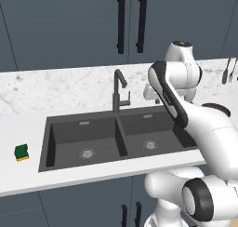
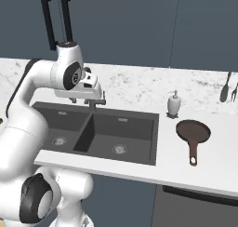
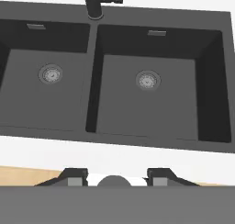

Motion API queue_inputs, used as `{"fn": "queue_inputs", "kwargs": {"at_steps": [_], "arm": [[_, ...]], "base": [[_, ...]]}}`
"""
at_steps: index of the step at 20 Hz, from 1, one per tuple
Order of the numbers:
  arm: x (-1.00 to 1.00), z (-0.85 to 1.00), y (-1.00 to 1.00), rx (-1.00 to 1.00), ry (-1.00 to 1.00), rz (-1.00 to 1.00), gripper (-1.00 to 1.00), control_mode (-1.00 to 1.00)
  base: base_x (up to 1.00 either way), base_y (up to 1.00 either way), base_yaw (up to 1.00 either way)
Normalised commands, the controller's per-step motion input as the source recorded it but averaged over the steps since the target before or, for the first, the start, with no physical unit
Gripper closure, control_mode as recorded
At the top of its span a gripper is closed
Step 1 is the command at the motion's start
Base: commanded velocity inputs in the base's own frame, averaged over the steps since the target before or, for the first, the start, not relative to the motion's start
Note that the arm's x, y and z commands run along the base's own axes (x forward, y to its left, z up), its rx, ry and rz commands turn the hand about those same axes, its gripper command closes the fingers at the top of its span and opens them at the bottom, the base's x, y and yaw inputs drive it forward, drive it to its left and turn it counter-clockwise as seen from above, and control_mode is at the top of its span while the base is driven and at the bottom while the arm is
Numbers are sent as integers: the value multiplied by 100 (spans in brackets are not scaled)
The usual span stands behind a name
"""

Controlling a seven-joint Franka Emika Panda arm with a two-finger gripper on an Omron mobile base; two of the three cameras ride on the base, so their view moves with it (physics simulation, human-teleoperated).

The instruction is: Pick the pan and sponge and place them into the sink. Then turn on the water.

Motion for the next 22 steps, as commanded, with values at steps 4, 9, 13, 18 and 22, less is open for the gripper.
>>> {"fn": "queue_inputs", "kwargs": {"at_steps": [4,9,13,18,22], "arm": [[-25,0,-5,0,0,-1,-100,-100],[-93,-6,-19,1,0,-18,-100,-100],[-100,-34,-21,0,2,-22,-100,-100],[-86,-34,-46,0,10,-24,-100,-100],[-17,-27,-62,-6,7,-15,-100,-100]], "base": [[0,0,0],[0,0,0],[0,0,0],[0,0,0],[0,0,0]]}}
